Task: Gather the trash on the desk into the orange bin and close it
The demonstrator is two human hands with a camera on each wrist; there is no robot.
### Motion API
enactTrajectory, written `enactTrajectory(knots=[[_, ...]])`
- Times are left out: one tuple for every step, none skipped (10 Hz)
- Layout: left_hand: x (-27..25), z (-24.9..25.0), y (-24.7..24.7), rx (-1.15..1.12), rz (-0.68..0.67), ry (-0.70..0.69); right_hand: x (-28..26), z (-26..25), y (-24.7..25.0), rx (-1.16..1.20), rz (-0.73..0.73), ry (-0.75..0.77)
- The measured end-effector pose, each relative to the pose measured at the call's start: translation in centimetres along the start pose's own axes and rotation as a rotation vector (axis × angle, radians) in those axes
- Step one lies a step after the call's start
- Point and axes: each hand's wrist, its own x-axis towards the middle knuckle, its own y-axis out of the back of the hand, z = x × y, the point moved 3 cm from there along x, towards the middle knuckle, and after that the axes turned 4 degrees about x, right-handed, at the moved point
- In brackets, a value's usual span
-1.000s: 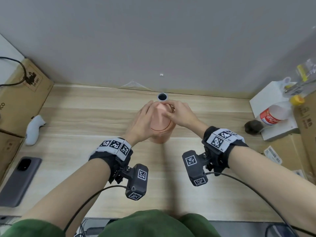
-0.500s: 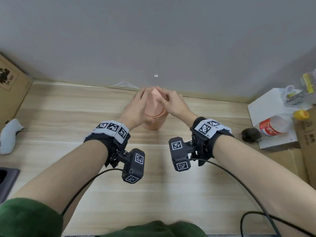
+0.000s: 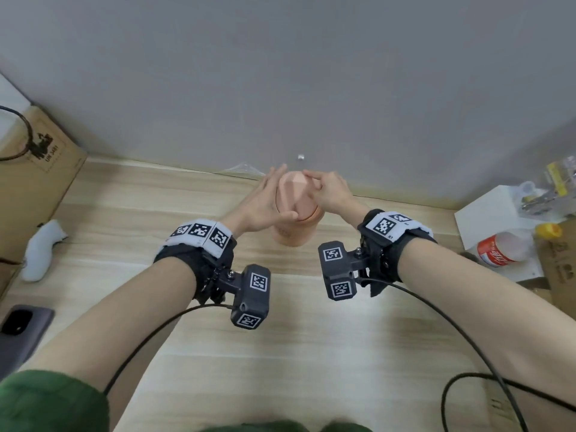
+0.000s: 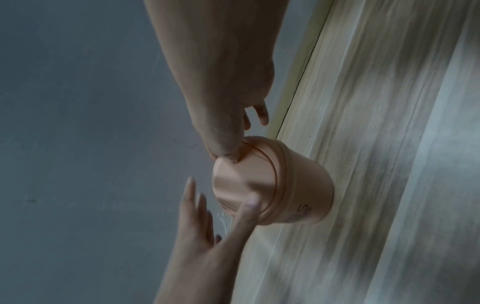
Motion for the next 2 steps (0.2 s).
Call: enactTrajectory(knots=[[-2.8, -2.8, 1.1, -0.250, 0.150, 0.173, -1.3, -0.6, 1.0, -0.002, -0.014, 0.021], [-6.5, -7.1, -0.3, -0.386, 0.128, 0.385, -3.1, -2.6, 2.6, 0.097, 0.073, 0.076]])
